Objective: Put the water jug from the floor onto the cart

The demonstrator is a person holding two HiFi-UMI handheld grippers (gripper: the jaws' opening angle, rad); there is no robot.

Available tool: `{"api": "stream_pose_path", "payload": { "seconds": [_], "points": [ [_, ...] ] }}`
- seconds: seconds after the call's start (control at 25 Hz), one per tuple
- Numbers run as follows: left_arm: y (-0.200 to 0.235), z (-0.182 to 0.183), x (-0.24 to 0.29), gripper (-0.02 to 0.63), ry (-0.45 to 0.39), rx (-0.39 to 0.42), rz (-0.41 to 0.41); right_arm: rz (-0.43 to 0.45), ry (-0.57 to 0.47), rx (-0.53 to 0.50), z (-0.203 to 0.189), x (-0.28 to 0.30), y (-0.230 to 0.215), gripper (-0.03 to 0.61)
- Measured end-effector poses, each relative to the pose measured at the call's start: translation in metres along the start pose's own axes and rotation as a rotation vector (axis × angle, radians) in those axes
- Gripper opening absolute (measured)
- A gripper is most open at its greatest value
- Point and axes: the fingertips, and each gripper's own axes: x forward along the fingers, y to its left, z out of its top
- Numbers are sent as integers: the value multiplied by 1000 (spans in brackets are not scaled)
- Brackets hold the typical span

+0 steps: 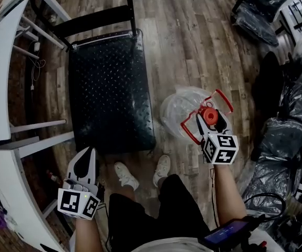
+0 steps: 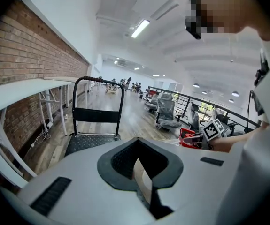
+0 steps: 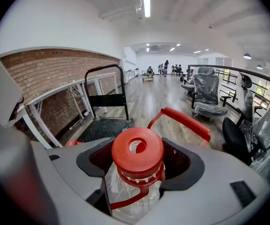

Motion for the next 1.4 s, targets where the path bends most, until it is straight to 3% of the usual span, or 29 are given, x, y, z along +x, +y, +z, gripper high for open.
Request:
{"api": "stream_pose_path", "payload": {
  "seconds": [0.36,0.64,1.4],
  "points": [
    [-7,69,-56,0,-73,16,15,-24,-46,-4,89,-116,13,313],
    [15,87,-86,0,-127,22,96,26,-61,-66,117,-136,45,313],
    [135,26,-231,-2,-155,-110,357,327,3,-246,91,-89,270,312]
  ]
}}
